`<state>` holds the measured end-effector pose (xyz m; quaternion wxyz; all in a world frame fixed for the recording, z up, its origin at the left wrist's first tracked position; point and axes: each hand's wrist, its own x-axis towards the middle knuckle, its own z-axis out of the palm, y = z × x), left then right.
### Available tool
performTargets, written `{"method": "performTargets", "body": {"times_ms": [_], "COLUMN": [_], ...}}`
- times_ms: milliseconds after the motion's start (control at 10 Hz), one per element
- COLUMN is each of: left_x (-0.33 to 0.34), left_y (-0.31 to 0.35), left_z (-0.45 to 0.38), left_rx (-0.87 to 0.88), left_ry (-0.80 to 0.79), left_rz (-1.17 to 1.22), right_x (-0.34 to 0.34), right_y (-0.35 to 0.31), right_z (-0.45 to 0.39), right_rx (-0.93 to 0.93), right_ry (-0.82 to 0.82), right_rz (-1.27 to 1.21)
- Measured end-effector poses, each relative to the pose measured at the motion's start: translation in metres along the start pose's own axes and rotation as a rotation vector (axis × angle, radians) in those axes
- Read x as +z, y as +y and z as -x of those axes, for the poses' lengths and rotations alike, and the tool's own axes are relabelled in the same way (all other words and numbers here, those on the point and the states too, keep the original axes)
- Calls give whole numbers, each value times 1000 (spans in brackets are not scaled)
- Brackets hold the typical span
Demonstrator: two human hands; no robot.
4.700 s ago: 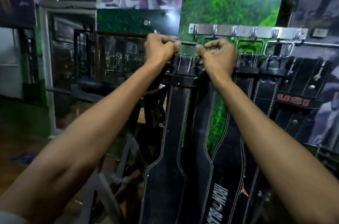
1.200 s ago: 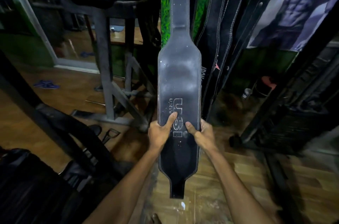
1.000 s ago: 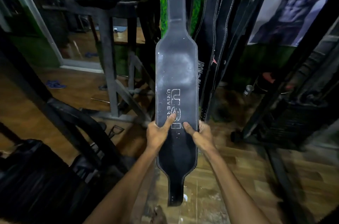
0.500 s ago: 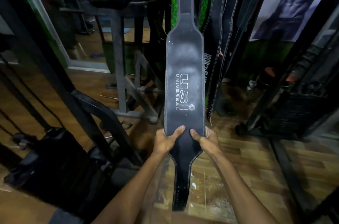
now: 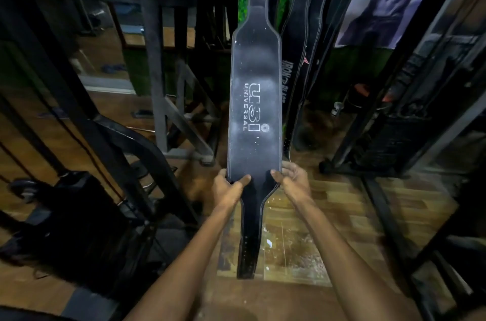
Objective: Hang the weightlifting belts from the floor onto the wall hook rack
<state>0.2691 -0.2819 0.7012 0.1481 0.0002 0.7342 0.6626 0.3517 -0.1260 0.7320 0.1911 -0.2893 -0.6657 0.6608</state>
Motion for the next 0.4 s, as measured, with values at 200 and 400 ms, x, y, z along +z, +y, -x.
{"method": "performTargets", "body": {"times_ms": [200, 400], "left_x": [-3, 37], "left_y": [47, 165], "left_z": [3, -7], "left_rx": [243, 636], "left_ry": [93, 136], "left_rz": [-254, -323], "right_x": [-19, -52], "right_y": [-43, -133], "right_z": [-25, -50], "right_rx": [-193, -468], "right_ry": [54, 100], "right_rz": [80, 183]}}
